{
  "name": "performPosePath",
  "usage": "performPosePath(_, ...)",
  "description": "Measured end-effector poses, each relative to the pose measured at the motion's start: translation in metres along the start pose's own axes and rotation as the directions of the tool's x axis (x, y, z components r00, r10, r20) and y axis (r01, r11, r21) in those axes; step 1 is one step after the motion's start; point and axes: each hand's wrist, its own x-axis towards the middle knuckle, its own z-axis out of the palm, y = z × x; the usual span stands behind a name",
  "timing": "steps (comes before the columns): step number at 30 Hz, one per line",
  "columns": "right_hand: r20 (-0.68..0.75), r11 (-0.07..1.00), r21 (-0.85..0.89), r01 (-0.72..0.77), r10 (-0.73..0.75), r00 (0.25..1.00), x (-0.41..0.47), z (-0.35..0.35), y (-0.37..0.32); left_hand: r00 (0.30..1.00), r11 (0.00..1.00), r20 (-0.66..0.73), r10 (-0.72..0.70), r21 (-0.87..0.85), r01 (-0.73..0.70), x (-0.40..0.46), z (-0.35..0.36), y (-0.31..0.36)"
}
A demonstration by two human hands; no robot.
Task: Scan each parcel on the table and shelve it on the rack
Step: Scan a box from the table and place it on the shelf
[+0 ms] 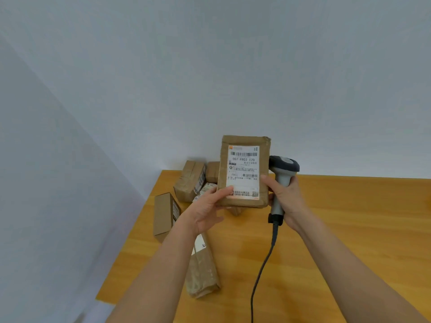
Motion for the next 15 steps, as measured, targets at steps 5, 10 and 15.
performPosePath(5, 0.104, 0.993, -0.12, -0.017, 0.03, 0.994, -0.005, -0.001, -0.012, 0.999, 0.999, 0.019, 0.031, -0.017, -0.031, -0.011, 0.001, 0.01)
performPosePath(10, 0.06, 0.967, -0.254, -0.037, 0.054, 0.997, -0.012, 0.002, -0.025, 0.985, 0.999, -0.172, 0.022, 0.04, -0.015, -0.009, -0.002, 0.007)
performPosePath(15, 0.133, 0.963, -0.27, 0.002, 0.035, 0.991, -0.021, 0.007, -0.038, 0.94, 0.999, -0.34, -0.022, -0.041, 0.009, 0.002, -0.013, -0.001)
